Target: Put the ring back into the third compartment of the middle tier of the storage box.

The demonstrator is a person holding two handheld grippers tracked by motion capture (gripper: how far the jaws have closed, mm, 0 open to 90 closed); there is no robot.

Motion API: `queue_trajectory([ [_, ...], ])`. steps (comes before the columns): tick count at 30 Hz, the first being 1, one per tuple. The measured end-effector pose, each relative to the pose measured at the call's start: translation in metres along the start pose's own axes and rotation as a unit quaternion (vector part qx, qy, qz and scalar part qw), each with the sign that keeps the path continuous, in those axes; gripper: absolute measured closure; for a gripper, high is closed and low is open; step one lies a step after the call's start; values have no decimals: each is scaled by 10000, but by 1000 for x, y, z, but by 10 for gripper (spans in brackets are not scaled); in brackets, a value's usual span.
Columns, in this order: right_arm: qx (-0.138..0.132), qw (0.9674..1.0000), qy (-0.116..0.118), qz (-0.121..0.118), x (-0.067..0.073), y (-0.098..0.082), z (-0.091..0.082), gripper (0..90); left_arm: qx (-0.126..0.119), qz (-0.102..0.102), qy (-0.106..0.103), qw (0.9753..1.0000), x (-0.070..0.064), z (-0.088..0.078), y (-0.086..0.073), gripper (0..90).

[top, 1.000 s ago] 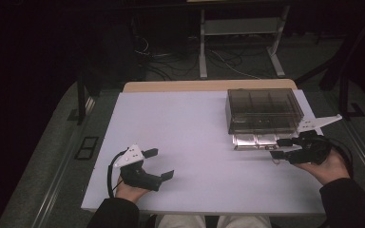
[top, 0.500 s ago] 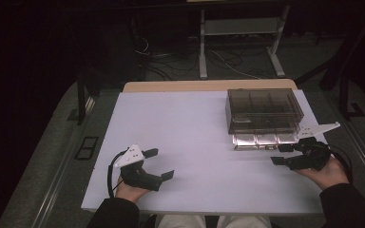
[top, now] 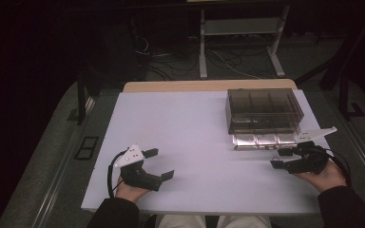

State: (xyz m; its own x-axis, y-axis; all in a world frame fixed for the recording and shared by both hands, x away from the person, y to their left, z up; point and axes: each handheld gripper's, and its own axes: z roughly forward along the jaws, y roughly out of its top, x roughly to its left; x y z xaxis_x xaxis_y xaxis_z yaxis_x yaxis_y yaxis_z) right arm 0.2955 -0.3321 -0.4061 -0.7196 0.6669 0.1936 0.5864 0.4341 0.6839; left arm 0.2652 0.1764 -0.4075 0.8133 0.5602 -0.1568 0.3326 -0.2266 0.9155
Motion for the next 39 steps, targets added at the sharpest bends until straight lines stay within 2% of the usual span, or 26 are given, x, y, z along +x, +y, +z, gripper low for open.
queue_trajectory([
  [15, 287, 9993, -226, -4, -2, -11, 16, 431, 5, 0, -8, 10000, 0, 0, 0, 7],
  [28, 487, 9974, -526, -39, -4, -11, 27, 485, 17, 21, -16, 10000, 0, 1, 0, 7],
  [33, 560, 9964, -631, -86, -6, -11, 31, 533, 11, 33, -12, 10000, 0, 0, 0, 7],
  [39, 616, 9953, -743, -29, -9, -10, 36, 611, 2, 15, -9, 10000, 0, 0, 0, 7],
])
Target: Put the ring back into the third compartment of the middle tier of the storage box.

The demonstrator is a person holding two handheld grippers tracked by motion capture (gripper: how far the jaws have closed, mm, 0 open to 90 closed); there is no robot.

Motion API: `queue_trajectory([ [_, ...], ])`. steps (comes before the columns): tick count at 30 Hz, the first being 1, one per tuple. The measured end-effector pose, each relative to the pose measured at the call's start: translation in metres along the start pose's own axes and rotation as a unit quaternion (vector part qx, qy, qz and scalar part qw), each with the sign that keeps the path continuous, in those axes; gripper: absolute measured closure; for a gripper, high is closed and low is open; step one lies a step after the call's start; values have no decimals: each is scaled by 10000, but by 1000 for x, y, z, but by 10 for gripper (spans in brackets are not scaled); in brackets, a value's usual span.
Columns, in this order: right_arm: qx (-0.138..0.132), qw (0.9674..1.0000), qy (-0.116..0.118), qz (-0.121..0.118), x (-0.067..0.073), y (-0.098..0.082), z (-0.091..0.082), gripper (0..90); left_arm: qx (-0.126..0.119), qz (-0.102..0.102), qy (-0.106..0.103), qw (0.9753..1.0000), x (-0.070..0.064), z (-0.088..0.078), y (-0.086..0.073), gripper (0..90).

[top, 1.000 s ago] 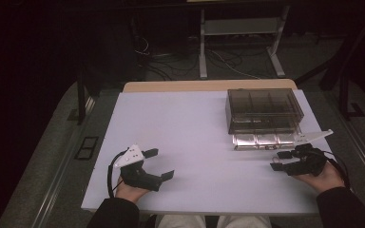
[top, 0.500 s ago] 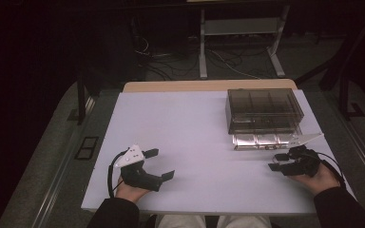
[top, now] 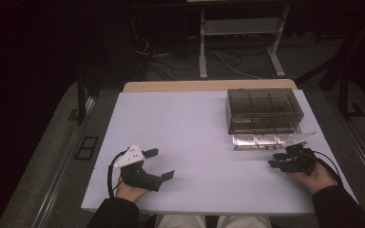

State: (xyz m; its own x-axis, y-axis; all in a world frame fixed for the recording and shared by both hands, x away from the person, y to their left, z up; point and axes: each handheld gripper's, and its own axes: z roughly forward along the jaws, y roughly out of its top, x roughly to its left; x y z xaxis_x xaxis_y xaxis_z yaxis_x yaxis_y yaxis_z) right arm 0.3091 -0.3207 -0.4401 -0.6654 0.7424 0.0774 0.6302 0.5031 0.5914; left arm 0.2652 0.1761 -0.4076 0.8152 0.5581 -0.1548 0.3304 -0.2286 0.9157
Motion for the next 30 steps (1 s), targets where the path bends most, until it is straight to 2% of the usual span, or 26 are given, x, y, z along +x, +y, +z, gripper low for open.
queue_trajectory([
  [12, 23, 9999, -152, 62, 0, 0, 1, 797, -4, 3, 13, 10000, 0, 0, 0, 7],
  [16, 68, 9996, -257, -29, 4, -1, 0, 851, -15, -6, 12, 10000, 0, -1, 0, 7],
  [21, 140, 9988, -441, -151, 10, 1, 1, 865, -10, 3, 8, 10000, -1, -1, 0, 7],
  [24, 179, 9989, -420, -42, 10, 1, 0, 867, -3, 30, 2, 10000, -1, 0, 1, 7],
  [27, 109, 9995, -216, 209, 5, -1, -2, 869, 4, 30, 1, 10000, -1, 0, 1, 7],
  [30, 72, 9992, -128, 360, 1, -4, -3, 869, 7, 30, 0, 10000, -1, 0, 1, 7],
])
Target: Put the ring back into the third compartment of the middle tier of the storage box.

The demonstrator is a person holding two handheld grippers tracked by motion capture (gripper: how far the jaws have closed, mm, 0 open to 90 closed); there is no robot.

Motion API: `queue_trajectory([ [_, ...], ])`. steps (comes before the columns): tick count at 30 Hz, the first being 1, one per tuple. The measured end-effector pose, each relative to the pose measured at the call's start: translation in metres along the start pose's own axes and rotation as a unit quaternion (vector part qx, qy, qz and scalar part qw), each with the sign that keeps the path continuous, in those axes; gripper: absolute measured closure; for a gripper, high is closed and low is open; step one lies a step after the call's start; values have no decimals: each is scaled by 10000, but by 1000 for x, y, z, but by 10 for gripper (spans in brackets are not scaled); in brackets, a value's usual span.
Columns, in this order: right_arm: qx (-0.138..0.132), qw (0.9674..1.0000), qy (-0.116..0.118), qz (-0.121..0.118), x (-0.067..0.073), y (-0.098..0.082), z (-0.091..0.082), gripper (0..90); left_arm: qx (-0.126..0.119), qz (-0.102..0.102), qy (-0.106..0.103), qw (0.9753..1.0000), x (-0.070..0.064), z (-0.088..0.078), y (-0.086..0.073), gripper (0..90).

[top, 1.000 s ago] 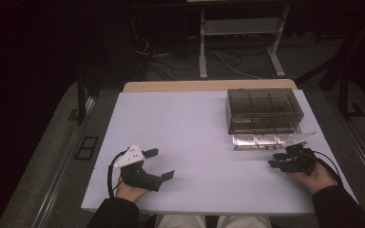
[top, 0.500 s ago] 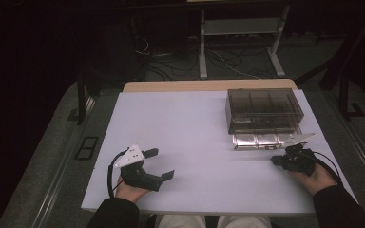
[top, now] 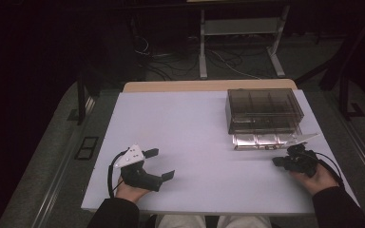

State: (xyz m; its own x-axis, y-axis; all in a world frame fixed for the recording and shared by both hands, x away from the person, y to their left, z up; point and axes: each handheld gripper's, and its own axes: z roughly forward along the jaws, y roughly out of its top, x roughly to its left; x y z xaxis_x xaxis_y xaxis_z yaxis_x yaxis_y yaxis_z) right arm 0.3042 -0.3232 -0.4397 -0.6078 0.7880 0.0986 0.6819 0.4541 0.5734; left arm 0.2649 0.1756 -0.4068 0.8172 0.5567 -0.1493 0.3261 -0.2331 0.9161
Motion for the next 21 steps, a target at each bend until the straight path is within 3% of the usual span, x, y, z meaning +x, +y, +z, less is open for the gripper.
queue_trajectory([
  [9, -125, 9994, 179, 268, -6, -8, -8, 868, -15, -7, 3, 10000, 0, -1, 0, 7],
  [21, -288, 9981, 368, 403, -4, -10, -19, 868, 10, -13, 20, 10000, 1, 0, 0, 7],
])
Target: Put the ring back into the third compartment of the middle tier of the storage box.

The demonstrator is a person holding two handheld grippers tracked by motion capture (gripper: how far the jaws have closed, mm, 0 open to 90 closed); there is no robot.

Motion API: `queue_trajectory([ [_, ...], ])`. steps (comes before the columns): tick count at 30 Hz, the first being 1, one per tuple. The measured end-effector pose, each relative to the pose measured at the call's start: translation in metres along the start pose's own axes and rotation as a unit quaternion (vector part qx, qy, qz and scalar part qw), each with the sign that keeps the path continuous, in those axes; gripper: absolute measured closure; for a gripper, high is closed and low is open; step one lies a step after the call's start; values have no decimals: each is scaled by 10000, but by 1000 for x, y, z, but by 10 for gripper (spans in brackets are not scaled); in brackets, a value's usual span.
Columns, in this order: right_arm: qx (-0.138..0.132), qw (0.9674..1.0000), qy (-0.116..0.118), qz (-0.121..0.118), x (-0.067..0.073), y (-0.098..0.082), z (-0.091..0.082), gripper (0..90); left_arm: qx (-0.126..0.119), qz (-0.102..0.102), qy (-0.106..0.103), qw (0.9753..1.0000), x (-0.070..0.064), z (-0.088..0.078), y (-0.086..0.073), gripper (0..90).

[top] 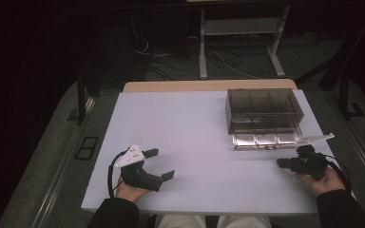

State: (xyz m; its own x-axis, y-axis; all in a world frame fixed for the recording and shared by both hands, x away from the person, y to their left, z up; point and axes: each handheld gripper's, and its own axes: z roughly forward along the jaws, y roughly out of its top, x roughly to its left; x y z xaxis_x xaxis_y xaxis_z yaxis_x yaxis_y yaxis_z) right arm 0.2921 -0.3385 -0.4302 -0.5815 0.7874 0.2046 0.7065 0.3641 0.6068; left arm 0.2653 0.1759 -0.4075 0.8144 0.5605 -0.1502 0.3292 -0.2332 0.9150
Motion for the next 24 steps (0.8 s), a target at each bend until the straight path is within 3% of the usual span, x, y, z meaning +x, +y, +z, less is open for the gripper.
queue_trajectory([
  [13, -211, 9996, 150, 84, -2, 4, -13, 868, 19, 23, -10, 10000, 0, 0, 0, 7],
  [24, -308, 9994, 136, 96, -3, 8, -24, 867, 10, 5, -12, 10000, 0, 0, 0, 7],
])
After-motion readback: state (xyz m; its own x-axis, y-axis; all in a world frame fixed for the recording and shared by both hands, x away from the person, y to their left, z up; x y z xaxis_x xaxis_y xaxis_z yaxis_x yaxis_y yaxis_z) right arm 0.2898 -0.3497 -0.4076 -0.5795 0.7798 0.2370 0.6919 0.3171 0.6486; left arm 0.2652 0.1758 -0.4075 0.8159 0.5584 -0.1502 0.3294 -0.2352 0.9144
